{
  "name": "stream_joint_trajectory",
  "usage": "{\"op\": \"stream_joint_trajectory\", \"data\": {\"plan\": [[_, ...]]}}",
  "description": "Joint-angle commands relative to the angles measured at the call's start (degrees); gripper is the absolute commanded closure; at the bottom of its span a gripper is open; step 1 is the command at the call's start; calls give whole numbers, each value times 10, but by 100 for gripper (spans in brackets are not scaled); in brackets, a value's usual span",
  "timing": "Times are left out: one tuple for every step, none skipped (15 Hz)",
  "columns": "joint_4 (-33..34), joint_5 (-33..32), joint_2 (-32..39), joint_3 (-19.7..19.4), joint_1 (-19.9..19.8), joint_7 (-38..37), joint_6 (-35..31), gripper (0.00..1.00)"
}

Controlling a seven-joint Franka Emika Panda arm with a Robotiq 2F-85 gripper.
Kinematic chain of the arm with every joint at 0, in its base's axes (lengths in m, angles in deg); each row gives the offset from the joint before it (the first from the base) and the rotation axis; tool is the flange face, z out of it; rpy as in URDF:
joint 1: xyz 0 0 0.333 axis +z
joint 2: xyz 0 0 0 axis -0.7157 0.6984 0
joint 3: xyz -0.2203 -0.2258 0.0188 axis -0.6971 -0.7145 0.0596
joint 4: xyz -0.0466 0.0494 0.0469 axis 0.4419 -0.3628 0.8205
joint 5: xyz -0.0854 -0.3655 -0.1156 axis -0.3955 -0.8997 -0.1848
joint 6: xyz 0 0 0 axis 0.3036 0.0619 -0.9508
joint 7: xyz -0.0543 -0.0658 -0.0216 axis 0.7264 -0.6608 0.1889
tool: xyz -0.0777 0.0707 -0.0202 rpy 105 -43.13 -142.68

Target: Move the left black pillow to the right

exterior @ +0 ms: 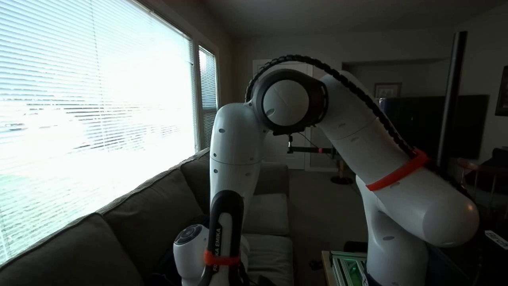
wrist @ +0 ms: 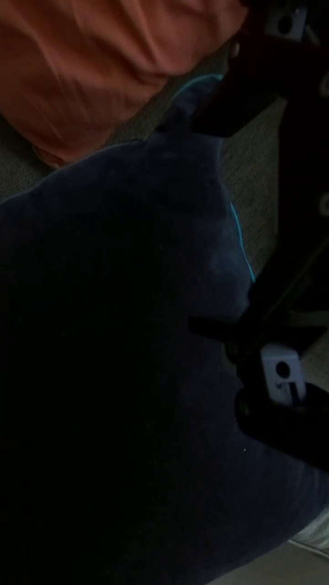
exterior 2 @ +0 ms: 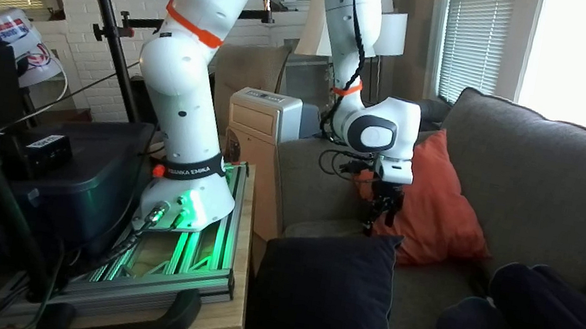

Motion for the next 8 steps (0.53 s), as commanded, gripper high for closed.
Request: {"op": "stream_joint_trajectory", "data": {"plan": [[-2, 19, 6, 4, 1, 56, -24, 0], [2, 19, 10, 15, -10, 82, -35, 0], [4, 16, 19, 18, -12, 107, -61, 0], [7, 16, 29, 27, -20, 137, -89, 0], [11, 17, 39, 31, -23, 163, -115, 0], [13, 16, 50, 32, -23, 192, -145, 0], [16, 18, 62, 46, -37, 227, -172, 0], [19, 20, 72, 56, -48, 259, -193, 0]]}}
